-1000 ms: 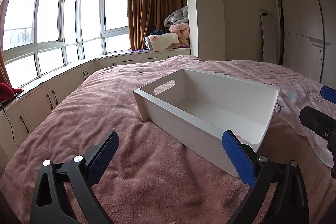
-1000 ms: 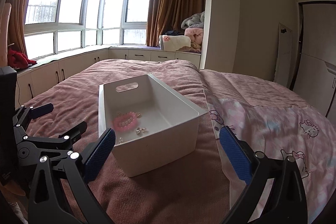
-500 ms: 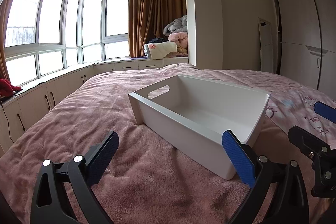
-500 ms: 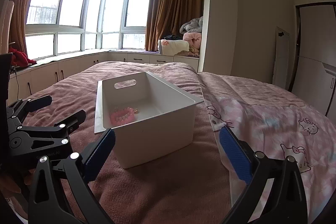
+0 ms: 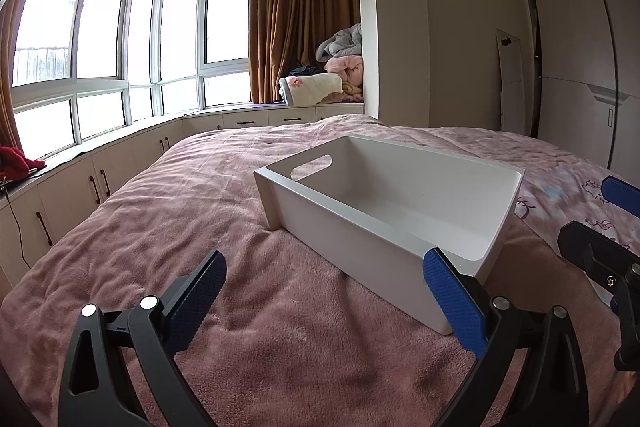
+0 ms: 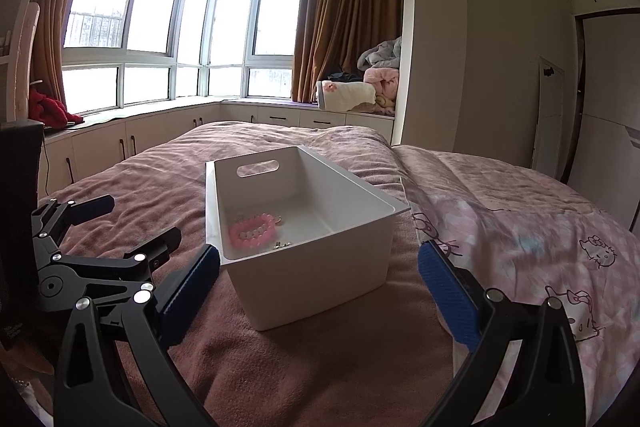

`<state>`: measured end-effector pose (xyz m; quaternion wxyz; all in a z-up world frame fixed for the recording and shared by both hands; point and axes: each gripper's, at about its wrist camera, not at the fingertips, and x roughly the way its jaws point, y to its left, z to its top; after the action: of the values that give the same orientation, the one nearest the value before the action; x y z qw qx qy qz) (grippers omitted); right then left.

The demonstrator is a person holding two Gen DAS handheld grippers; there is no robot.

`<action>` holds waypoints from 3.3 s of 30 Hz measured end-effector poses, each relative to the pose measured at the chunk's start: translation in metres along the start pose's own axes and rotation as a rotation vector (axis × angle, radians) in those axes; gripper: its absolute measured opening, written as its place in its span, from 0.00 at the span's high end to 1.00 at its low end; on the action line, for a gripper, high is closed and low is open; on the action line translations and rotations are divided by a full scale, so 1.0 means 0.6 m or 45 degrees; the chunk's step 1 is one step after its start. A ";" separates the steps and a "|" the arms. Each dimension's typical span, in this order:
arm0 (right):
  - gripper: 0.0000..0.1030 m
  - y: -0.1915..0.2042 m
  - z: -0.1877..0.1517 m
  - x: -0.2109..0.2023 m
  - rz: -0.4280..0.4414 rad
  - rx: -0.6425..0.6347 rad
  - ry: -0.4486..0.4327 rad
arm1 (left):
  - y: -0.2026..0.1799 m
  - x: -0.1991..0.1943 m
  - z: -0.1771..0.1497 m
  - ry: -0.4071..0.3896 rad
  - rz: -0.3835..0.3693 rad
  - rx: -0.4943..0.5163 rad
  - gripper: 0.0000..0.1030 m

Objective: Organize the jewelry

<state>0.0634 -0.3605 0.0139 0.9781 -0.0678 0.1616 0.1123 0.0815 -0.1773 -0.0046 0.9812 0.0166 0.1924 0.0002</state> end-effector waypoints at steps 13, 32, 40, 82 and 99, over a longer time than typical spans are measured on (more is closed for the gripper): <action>0.05 0.003 -0.004 0.001 -0.002 -0.013 -0.005 | 0.001 0.000 -0.002 -0.004 0.007 -0.002 0.03; 0.05 0.008 -0.008 0.002 0.003 -0.017 0.012 | -0.002 -0.005 0.004 -0.016 0.026 0.013 0.03; 0.05 0.006 -0.009 0.003 0.003 -0.007 0.016 | -0.005 -0.009 0.004 -0.040 0.036 0.005 0.03; 0.05 0.007 -0.015 0.007 0.006 -0.007 0.032 | -0.009 -0.014 -0.001 -0.049 0.020 0.054 0.03; 0.05 0.007 -0.020 0.006 0.003 -0.013 0.034 | -0.005 -0.014 0.002 -0.051 0.019 0.011 0.03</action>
<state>0.0618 -0.3577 0.0012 0.9754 -0.0742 0.1739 0.1134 0.0741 -0.1803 -0.0007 0.9847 0.0224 0.1727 0.0061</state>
